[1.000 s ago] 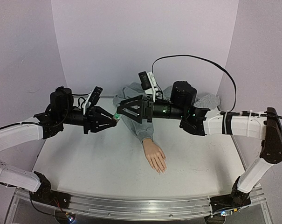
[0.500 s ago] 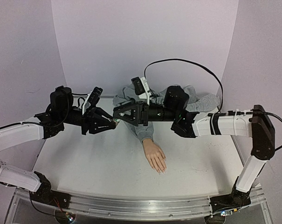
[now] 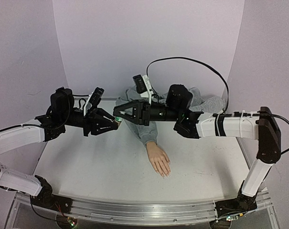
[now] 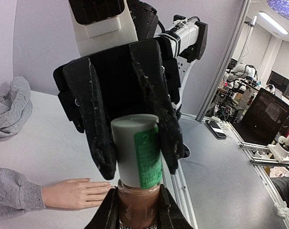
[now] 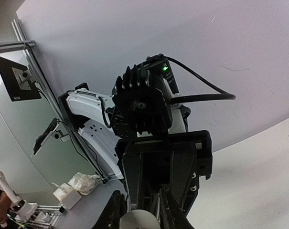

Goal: Paint the nails

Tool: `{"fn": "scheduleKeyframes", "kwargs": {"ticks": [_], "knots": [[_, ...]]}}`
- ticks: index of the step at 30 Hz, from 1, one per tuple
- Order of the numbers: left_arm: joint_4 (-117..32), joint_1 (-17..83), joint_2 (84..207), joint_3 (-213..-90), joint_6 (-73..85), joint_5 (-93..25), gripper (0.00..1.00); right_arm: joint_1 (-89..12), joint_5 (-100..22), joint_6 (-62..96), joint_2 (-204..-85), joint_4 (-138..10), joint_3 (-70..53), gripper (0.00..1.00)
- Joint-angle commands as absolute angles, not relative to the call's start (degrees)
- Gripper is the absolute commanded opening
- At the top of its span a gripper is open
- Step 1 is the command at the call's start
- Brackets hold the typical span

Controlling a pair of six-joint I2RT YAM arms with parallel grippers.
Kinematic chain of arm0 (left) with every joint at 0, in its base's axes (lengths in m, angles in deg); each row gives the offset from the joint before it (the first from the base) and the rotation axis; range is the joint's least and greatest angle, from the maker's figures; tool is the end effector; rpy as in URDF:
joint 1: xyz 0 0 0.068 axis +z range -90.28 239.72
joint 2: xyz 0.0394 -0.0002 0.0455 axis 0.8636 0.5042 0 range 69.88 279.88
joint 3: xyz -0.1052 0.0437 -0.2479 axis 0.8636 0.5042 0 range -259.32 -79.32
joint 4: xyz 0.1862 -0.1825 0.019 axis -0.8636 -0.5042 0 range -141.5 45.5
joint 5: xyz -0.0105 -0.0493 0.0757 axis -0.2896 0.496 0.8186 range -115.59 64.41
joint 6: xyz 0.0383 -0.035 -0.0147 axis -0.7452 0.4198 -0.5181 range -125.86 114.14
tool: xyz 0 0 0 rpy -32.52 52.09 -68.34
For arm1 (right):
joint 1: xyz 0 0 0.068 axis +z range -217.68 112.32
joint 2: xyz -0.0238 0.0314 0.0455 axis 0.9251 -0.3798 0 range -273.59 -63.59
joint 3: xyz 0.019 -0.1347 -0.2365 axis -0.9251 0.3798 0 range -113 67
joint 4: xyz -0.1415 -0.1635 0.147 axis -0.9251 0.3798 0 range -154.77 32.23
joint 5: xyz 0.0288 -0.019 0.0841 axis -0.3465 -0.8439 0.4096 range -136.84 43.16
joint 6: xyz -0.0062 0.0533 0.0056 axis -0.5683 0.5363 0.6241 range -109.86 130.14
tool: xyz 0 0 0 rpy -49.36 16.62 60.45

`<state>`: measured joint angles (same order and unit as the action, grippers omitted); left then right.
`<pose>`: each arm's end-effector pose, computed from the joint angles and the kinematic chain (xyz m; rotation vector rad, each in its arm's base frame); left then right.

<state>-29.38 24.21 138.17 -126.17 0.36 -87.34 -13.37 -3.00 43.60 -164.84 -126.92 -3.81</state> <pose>0.1956 -0.1781 0.3151 1.2476 1.3469 -1.4205 0.2120 0.3377 0.3524 -0.9914 0.9495 1.7065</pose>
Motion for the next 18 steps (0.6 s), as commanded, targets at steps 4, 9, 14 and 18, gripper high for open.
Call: {"fn": "scheduleKeyframes", "kwargs": {"ticks": [4,9,14,18], "knots": [[-26.4,24.2,135.2,-126.8,0.0,-77.1,0.0,-8.4,-13.4,38.8,-165.8,-123.9,-7.9,0.0],[-26.3,24.6,130.4,-124.0,-0.2,-62.4,0.0,-2.9,-38.1,39.7,-166.4,-122.5,-6.5,0.0],[-26.2,24.5,125.2,-120.5,-2.5,-45.9,0.0,6.6,-80.5,53.1,-174.1,-100.5,-19.0,0.0],[-26.3,24.6,122.6,-119.1,-4.0,-39.4,0.0,10.0,-85.7,54.4,-180.8,-94.3,-31.7,0.0]]}}
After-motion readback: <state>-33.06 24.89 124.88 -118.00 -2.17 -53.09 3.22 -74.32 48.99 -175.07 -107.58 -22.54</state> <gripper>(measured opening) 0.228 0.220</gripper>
